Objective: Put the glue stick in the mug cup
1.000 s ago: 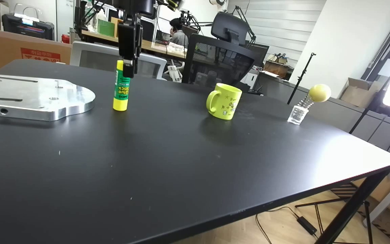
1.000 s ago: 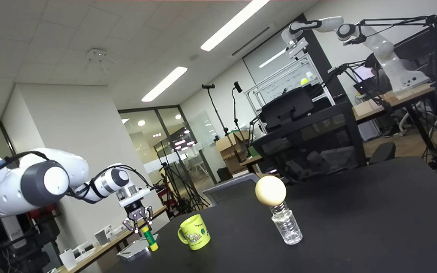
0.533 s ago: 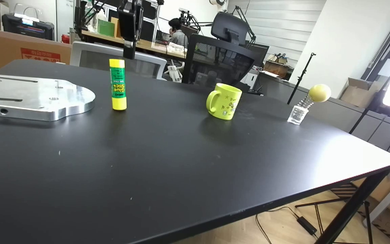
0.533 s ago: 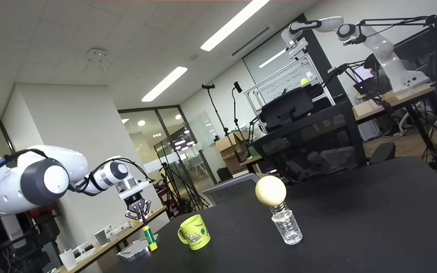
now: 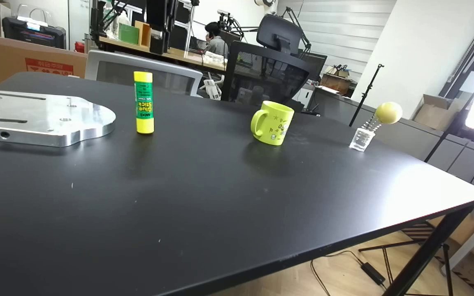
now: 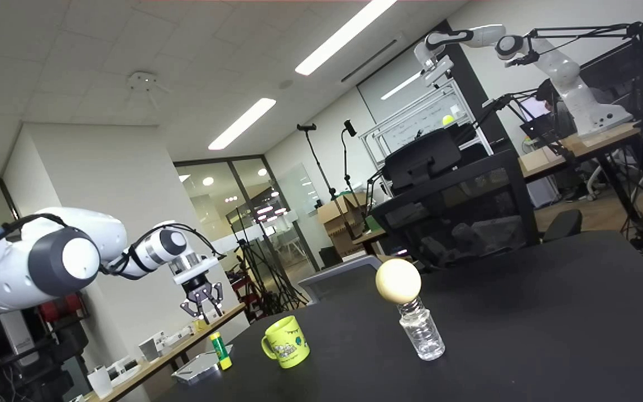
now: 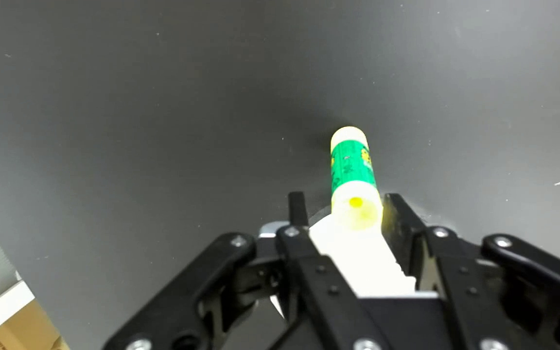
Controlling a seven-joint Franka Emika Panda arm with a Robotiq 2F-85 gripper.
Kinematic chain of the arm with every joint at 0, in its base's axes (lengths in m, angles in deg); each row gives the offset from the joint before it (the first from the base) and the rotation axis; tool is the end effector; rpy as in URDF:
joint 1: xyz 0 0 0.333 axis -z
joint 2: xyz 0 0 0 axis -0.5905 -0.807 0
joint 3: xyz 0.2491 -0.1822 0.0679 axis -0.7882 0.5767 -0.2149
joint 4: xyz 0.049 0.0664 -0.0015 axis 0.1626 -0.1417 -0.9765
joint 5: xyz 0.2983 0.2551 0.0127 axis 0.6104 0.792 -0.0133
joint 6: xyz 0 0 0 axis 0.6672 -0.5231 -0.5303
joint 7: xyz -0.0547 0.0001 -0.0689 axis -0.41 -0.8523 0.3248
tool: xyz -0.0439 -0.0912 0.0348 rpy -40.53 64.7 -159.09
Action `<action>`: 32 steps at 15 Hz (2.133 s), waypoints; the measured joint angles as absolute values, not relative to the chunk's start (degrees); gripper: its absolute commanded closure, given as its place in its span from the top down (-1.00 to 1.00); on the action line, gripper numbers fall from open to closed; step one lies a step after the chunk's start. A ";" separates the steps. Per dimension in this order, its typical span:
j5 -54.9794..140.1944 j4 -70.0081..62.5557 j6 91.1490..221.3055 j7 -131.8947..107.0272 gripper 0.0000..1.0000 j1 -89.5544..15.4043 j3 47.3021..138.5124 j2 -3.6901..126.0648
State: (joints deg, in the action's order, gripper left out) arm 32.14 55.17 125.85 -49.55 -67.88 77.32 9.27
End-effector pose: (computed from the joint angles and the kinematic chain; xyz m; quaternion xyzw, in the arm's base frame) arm 0.6599 0.4696 0.2765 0.8123 0.5823 0.0264 0.0191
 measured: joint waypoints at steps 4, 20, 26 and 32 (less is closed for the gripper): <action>32.10 55.12 125.11 -49.60 0.98 -68.29 77.32 8.82; 32.53 61.12 125.53 -51.84 0.19 -71.08 80.25 0.56; 33.32 63.12 125.51 -52.61 -0.63 -71.67 81.23 -0.90; 34.51 65.43 125.38 -52.91 -0.82 -71.68 81.30 -1.16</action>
